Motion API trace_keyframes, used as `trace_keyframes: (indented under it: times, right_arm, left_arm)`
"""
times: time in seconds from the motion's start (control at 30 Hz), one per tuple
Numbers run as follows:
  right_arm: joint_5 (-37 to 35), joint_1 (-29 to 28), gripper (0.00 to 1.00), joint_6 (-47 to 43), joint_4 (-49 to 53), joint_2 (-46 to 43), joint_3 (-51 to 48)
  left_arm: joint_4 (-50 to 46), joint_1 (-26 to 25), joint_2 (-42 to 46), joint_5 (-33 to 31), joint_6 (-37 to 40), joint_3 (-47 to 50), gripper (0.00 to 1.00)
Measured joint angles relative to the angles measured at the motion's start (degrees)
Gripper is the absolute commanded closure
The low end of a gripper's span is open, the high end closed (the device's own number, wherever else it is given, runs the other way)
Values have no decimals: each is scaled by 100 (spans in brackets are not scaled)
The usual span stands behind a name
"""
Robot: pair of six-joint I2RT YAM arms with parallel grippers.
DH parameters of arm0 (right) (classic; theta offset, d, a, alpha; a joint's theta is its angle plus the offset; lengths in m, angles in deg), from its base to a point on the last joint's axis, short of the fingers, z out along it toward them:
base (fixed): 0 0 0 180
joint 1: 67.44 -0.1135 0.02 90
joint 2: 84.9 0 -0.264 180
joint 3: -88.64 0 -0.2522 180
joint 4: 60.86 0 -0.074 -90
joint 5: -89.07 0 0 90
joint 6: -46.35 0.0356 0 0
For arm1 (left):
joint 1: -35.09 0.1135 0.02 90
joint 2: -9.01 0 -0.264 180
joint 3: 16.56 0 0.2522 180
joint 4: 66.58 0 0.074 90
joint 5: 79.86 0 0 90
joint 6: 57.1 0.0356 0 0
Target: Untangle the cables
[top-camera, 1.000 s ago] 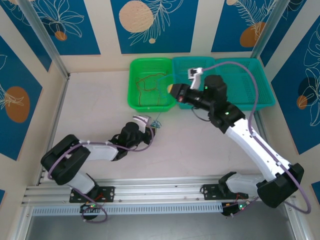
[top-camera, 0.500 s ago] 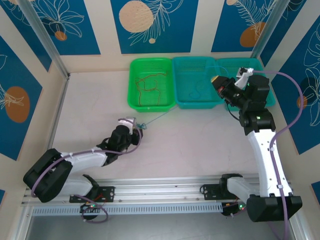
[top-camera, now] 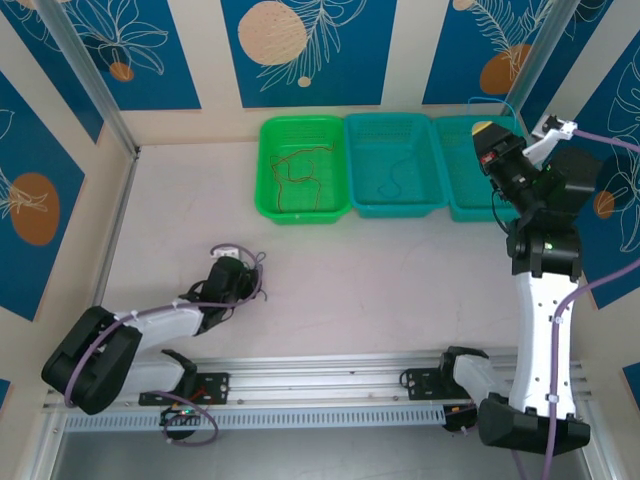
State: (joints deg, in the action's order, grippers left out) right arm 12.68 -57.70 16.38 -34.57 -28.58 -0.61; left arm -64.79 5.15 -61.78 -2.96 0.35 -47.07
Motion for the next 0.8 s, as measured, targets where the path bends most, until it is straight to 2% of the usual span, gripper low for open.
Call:
trace_keyframes:
  times: [0.07, 0.17, 0.23, 0.4, 0.5, 0.8]
  right_arm:
    - [109, -37, 100, 79, -122, 46, 52]
    - [164, -155, 100, 109, -254, 267, 190]
    - [138, -251, 100, 105, -269, 514, 356]
    - [24, -487, 100, 76, -251, 1272, 1123]
    - [-114, -619, 100, -9, -245, 1825, 1838]
    - [-684, -966, 100, -756, 57, 3598, 4019]
  left_arm:
    - [28, 9, 177, 177, 72, 72, 34]
    - [22, 9, 640, 503, 210, 87, 9]
    - [-24, 9, 1132, 629, 291, 85, 0]
    - [-433, 9, 2308, 713, 313, -68, 0]
    - [-734, 9, 2693, 713, 310, -216, 0]
    - [-1202, 9, 2671, 782, 310, -382, 0]
